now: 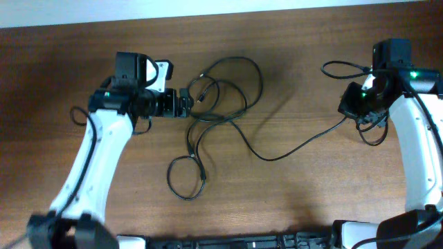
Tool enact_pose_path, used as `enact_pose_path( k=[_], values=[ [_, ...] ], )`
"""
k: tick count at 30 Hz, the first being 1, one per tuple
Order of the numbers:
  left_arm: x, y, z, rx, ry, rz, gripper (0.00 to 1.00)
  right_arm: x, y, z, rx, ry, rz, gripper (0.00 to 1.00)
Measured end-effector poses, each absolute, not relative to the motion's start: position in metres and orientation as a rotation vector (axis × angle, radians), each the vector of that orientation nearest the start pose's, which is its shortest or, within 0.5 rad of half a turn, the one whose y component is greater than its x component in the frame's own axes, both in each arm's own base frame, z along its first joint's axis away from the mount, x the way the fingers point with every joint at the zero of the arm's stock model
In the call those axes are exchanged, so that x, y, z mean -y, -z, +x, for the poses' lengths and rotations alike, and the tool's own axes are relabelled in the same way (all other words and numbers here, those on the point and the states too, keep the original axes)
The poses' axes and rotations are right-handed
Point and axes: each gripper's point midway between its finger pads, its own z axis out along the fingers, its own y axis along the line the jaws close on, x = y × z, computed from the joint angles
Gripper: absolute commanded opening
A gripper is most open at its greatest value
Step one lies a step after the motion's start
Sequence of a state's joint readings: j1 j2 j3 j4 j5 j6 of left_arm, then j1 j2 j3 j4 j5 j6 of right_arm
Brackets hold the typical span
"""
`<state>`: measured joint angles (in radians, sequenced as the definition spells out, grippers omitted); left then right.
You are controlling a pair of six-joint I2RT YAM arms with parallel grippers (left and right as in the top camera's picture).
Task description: Untangle cables
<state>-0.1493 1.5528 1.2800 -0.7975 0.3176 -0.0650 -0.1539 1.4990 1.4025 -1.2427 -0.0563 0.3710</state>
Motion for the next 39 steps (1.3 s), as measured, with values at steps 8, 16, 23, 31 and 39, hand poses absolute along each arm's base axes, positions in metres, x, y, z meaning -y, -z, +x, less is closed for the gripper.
enact_pose_path(
  k=[8,16,23,31,39],
  values=[
    [0.143,-0.129,0.306,-2.662,0.516,0.390,0.99,0.023,-0.176,0.312,-2.803,-0.255,0.723,0.04],
    [0.157,-0.039,0.316,-2.830,0.290,0.503,0.72,0.019,-0.177,0.316,-2.789,-0.289,0.714,0.04],
    [0.145,-0.004,0.334,-2.835,0.113,0.496,0.57,0.020,-0.178,0.319,-2.779,-0.290,0.710,0.15],
    [0.124,-0.004,0.356,-2.867,0.047,0.414,0.00,0.018,-0.181,0.331,-2.733,-0.323,0.683,0.85],
    [0.137,-0.024,0.372,-2.838,0.290,0.365,0.20,-0.157,-0.067,0.279,-2.903,-0.765,0.385,0.10]
  ],
)
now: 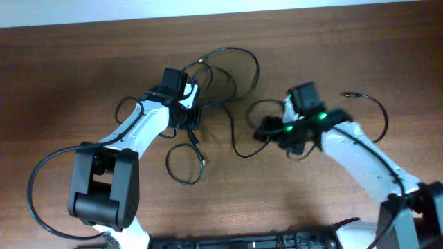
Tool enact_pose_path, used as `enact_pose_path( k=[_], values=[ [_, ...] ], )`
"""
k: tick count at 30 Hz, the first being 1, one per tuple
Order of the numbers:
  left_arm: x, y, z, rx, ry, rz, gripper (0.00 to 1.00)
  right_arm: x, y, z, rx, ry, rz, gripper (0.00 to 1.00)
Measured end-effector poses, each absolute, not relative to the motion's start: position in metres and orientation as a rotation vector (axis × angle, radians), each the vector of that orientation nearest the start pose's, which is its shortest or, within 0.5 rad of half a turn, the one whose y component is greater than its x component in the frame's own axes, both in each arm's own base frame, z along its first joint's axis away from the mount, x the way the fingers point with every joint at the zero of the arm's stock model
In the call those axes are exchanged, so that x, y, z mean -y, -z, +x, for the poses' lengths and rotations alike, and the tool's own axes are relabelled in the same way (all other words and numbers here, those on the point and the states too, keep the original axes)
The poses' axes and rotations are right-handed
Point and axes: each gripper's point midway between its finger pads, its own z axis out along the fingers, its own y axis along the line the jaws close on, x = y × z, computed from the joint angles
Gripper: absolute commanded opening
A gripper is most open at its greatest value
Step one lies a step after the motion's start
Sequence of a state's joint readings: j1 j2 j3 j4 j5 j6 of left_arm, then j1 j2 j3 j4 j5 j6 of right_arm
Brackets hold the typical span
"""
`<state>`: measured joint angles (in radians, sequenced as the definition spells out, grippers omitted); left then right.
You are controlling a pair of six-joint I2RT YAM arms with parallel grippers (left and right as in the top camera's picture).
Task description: Untangle cables
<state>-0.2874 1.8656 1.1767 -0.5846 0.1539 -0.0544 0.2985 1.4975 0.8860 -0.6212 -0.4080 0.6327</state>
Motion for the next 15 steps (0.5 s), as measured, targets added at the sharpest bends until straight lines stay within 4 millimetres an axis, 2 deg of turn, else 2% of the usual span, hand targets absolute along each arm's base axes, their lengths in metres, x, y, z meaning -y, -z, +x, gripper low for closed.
enact_pose_path(
  k=[1,2,3,4,6,7,9,10,11,13,14,15],
  values=[
    [0.138,-0.024,0.371,-2.839,0.296,0.364,0.57,-0.167,-0.058,0.283,-2.854,-0.783,0.365,0.04],
    [0.138,-0.024,0.371,-2.842,0.301,0.359,0.99,-0.173,-0.049,0.284,-2.817,-0.772,0.362,0.04],
    [0.138,-0.024,0.369,-2.846,0.304,0.357,0.99,-0.170,-0.045,0.286,-2.806,-0.732,0.382,0.04],
    [0.138,-0.023,0.364,-2.871,0.310,0.353,0.99,-0.151,-0.044,0.294,-2.781,-0.636,0.412,0.04],
    [0.136,-0.022,0.357,-2.902,0.310,0.349,0.99,-0.123,-0.059,0.304,-2.744,-0.561,0.455,0.04],
    [0.135,-0.021,0.353,-2.921,0.310,0.349,0.99,-0.098,-0.105,0.324,-2.629,-0.533,0.458,0.04],
    [0.136,-0.021,0.353,-2.917,0.315,0.349,0.99,-0.087,-0.161,0.332,-2.518,-0.525,0.394,0.04],
    [0.137,-0.022,0.355,-2.909,0.316,0.349,0.99,-0.083,-0.201,0.330,-2.442,-0.495,0.272,0.04],
    [0.137,-0.022,0.356,-2.904,0.317,0.350,0.91,-0.082,-0.217,0.331,-2.400,-0.476,0.215,0.04],
    [0.137,-0.020,0.355,-2.907,0.317,0.347,0.73,-0.062,-0.235,0.324,-2.401,-0.301,0.166,0.04],
    [0.136,-0.019,0.354,-2.909,0.317,0.346,0.78,-0.056,-0.251,0.324,-2.375,-0.245,0.130,0.04],
    [0.137,-0.019,0.356,-2.900,0.318,0.346,0.99,-0.054,-0.273,0.323,-2.337,-0.204,0.041,0.04]
  ],
)
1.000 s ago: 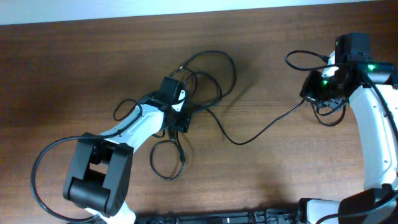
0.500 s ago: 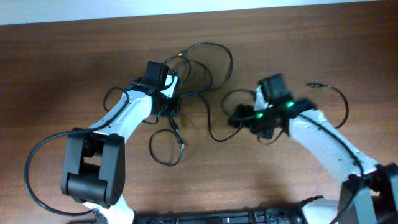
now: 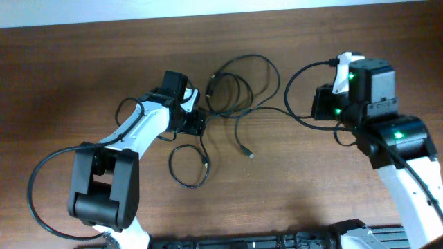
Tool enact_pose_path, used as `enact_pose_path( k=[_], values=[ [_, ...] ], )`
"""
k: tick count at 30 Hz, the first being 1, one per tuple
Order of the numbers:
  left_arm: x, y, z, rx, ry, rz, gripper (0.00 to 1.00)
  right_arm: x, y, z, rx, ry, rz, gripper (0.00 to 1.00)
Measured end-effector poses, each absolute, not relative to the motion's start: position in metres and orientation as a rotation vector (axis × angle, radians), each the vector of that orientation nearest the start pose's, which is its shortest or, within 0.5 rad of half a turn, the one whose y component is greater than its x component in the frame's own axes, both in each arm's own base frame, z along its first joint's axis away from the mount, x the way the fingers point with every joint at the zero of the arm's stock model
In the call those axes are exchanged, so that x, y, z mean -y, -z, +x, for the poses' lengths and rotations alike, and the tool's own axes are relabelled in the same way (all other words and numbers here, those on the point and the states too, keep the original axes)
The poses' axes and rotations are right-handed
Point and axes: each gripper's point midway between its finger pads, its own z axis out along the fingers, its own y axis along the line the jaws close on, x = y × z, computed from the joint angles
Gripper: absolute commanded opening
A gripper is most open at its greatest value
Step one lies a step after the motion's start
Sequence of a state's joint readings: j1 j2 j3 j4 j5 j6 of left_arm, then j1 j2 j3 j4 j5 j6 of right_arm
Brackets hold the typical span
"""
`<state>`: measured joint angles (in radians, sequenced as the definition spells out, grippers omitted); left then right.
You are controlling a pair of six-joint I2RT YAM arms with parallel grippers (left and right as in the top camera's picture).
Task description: Untangle cables
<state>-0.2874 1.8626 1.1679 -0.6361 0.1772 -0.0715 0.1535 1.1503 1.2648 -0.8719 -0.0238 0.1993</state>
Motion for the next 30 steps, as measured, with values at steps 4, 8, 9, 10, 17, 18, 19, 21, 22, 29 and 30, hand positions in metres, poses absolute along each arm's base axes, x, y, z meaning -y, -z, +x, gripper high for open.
enact_pose_path(
  k=[4,8,9,10,17,18,19,21,22,29,30],
  values=[
    [0.178,-0.039,0.382,-2.721,0.624,0.337,0.99,-0.078,-0.287,0.319,-2.297,-0.304,-0.190,0.04],
    [0.263,-0.113,0.409,-2.243,0.984,0.614,0.99,-0.092,-0.269,0.314,-2.374,-0.397,-0.245,0.04],
    [0.281,-0.122,0.416,-2.177,0.915,0.631,0.99,-0.098,-0.270,0.311,-2.372,-0.445,-0.266,0.04],
    [0.291,-0.121,0.415,-2.177,0.853,0.621,0.99,-0.101,-0.271,0.311,-2.369,-0.463,-0.275,0.04],
    [0.316,-0.150,0.456,-2.262,0.617,0.575,0.92,-0.106,-0.272,0.308,-2.367,-0.503,-0.291,0.04],
    [0.337,-0.126,0.460,-2.300,0.675,0.669,0.92,-0.106,-0.272,0.308,-2.365,-0.504,-0.291,0.04],
    [0.346,-0.097,0.449,-2.361,0.696,0.753,0.92,-0.106,-0.272,0.308,-2.364,-0.506,-0.293,0.04],
    [0.369,-0.057,0.411,-2.434,0.720,0.941,0.88,-0.109,-0.273,0.307,-2.362,-0.526,-0.301,0.04],
    [0.380,-0.054,0.397,-2.430,0.724,1.008,0.84,-0.111,-0.274,0.306,-2.360,-0.543,-0.307,0.04],
    [0.371,-0.006,0.377,-2.559,0.538,1.094,0.00,-0.113,-0.272,0.302,-2.375,-0.563,-0.312,0.04],
    [0.362,-0.004,0.380,-2.589,0.489,1.079,0.00,-0.113,-0.271,0.302,-2.379,-0.563,-0.312,0.04]
  ],
)
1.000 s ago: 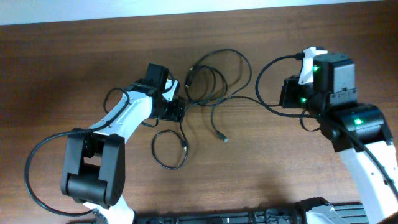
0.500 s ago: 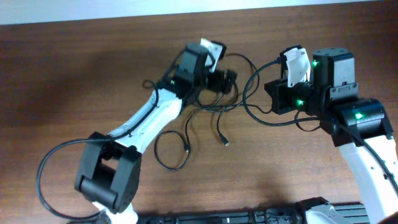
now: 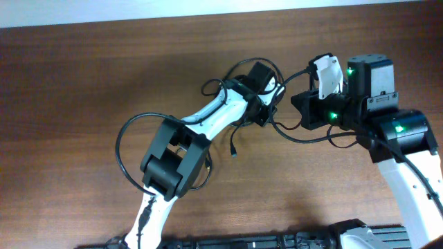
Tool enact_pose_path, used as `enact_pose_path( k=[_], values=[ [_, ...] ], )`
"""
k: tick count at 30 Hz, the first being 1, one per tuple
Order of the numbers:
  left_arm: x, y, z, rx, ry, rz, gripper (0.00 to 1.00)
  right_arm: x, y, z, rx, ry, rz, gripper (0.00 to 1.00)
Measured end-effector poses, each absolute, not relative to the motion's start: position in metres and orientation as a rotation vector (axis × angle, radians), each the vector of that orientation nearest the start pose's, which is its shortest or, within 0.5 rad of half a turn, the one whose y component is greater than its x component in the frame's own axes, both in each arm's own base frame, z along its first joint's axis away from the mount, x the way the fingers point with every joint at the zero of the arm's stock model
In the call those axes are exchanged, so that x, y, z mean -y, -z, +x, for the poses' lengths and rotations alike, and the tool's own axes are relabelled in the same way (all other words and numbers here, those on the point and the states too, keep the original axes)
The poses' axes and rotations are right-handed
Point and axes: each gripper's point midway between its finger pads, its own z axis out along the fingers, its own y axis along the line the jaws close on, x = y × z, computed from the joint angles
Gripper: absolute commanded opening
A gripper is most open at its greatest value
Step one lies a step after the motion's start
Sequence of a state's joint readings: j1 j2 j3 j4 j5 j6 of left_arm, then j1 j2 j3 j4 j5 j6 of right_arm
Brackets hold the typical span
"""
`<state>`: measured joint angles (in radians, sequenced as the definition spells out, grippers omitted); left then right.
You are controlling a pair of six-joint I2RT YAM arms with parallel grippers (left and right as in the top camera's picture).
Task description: Untangle cables
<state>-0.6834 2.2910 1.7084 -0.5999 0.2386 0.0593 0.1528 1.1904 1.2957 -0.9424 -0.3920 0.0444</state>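
A tangle of thin black cables [image 3: 240,67] lies at the table's middle back. One loose plug end [image 3: 234,153] rests below it. My left gripper [image 3: 268,114] reaches far right across the tangle and is shut on a cable strand there. My right gripper [image 3: 296,111] faces it from the right, close by, shut on the black cable, which bows out in a loop [image 3: 304,139] beneath it. The left arm hides the lower part of the tangle.
The brown wooden table [image 3: 69,90] ends at a pale strip along the far edge [image 3: 138,10]. The left arm's own wiring hangs in a wide loop [image 3: 122,142] at its elbow. The two grippers are nearly touching.
My left gripper has moved from the left side of the tangle to its right side. My right gripper has shifted slightly left toward it. The loose plug end has slid a little left.
At first the grippers stood far apart, the left at the tangle, the right holding a long strand at the far right. Then the right gripper was near the middle, the strand slack. Then it was back right, the strand looped. Now both grippers meet right of the tangle.
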Motion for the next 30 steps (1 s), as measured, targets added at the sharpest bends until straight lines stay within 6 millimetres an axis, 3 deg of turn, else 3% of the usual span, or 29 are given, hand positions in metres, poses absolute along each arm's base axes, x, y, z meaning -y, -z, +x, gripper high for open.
enact_pose_path(
  k=[2,4,6,7,8,9,11,12,13,14,16,17,18,19,20,21,22,23,24,25,27,28,29,30],
  values=[
    [0.338,-0.004,0.386,-2.663,0.451,1.014,0.00,-0.102,-0.268,0.306,-2.391,-0.477,-0.278,0.04],
    [0.288,-0.012,0.408,-2.746,0.384,0.862,0.00,-0.079,-0.264,0.315,-2.410,-0.333,-0.129,0.04],
    [0.229,-0.057,0.444,-2.720,0.348,0.657,0.00,-0.045,-0.260,0.333,-2.393,-0.148,0.131,0.04],
    [0.183,-0.100,0.461,-2.673,0.323,0.515,0.00,-0.024,-0.249,0.345,-2.390,-0.029,0.301,0.04],
    [0.158,-0.120,0.467,-2.652,0.310,0.441,0.00,-0.011,-0.241,0.350,-2.388,0.007,0.416,0.04],
    [0.115,-0.147,0.472,-2.627,0.285,0.318,0.00,0.014,-0.228,0.356,-2.374,0.051,0.610,0.04],
    [0.064,-0.169,0.477,-2.594,0.250,0.178,0.00,0.058,-0.228,0.362,-2.286,0.098,0.816,0.04],
    [0.036,-0.171,0.478,-2.591,0.254,0.101,0.00,0.101,-0.231,0.354,-2.209,0.155,0.968,0.04],
    [0.026,-0.171,0.478,-2.595,0.262,0.072,0.00,0.125,-0.232,0.347,-2.187,0.177,1.029,0.04],
    [0.021,-0.170,0.476,-2.600,0.271,0.055,0.00,0.139,-0.234,0.345,-2.214,0.126,0.973,0.04],
    [0.026,-0.169,0.474,-2.608,0.296,0.065,0.03,0.130,-0.250,0.366,-2.212,0.058,0.745,0.04],
    [0.034,-0.168,0.471,-2.618,0.314,0.085,0.06,0.129,-0.265,0.379,-2.172,0.061,0.624,0.04],
    [0.045,-0.168,0.469,-2.625,0.333,0.110,0.06,0.141,-0.293,0.395,-2.054,0.144,0.544,0.04],
    [0.056,-0.167,0.466,-2.631,0.347,0.140,0.06,0.172,-0.325,0.397,-1.909,0.337,0.563,0.04],
    [0.067,-0.167,0.465,-2.631,0.358,0.169,0.06,0.196,-0.343,0.393,-1.830,0.469,0.587,0.04],
    [0.073,-0.166,0.463,-2.633,0.362,0.185,0.05,0.224,-0.359,0.387,-1.754,0.590,0.615,0.04],
    [0.077,-0.167,0.463,-2.629,0.364,0.199,0.04,0.247,-0.362,0.381,-1.718,0.663,0.646,0.04],
    [0.081,-0.167,0.462,-2.632,0.369,0.211,0.05,0.294,-0.343,0.369,-1.731,0.785,0.726,0.04],
    [0.084,-0.167,0.462,-2.631,0.370,0.217,0.04,0.321,-0.315,0.362,-1.787,0.842,0.782,0.04],
    [0.084,-0.167,0.462,-2.632,0.370,0.218,0.04,0.355,-0.264,0.358,-1.894,0.880,0.839,0.04],
    [0.084,-0.167,0.462,-2.632,0.370,0.218,0.05,0.385,-0.182,0.343,-2.084,0.894,0.924,0.04],
    [0.084,-0.167,0.462,-2.631,0.370,0.218,0.08,0.396,-0.120,0.328,-2.230,0.885,0.985,0.29],
    [0.084,-0.167,0.462,-2.631,0.370,0.218,0.10,0.399,-0.085,0.319,-2.314,0.873,1.015,0.59],
    [0.084,-0.167,0.462,-2.631,0.371,0.217,0.13,0.399,-0.077,0.317,-2.335,0.873,1.016,0.82]
  ],
)
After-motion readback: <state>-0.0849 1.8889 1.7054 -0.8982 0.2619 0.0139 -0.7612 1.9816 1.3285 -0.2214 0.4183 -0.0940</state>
